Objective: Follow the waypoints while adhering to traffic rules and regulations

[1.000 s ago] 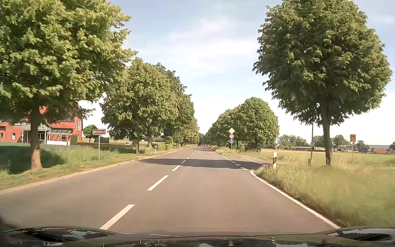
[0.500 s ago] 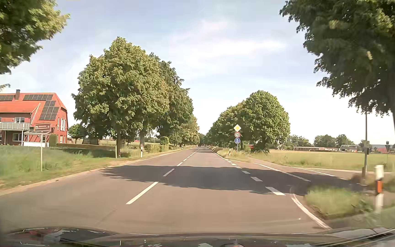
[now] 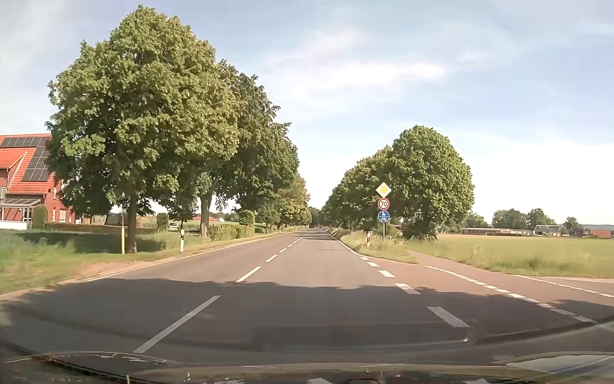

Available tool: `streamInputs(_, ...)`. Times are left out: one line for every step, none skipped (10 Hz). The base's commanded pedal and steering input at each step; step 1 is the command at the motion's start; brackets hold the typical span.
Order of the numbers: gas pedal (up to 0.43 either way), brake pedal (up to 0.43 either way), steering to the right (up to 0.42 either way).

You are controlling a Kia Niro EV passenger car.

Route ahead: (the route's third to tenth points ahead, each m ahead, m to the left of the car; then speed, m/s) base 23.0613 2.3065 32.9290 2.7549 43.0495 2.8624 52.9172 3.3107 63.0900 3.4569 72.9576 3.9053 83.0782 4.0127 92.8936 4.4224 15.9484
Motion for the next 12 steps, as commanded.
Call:
streamInputs(0.228,0.000,-0.002)
streamInputs(0.228,0.000,-0.002)
streamInputs(0.228,0.000,-0.002)
streamInputs(0.228,0.000,-0.003)
streamInputs(0.228,0.000,-0.002)
streamInputs(0.228,0.000,-0.003)
streamInputs(0.228,0.000,-0.003)
streamInputs(0.228,0.000,-0.003)
streamInputs(0.228,0.000,-0.003)
streamInputs(0.228,0.000,-0.003)
streamInputs(0.228,0.000,-0.003)
streamInputs(0.228,0.000,-0.003)
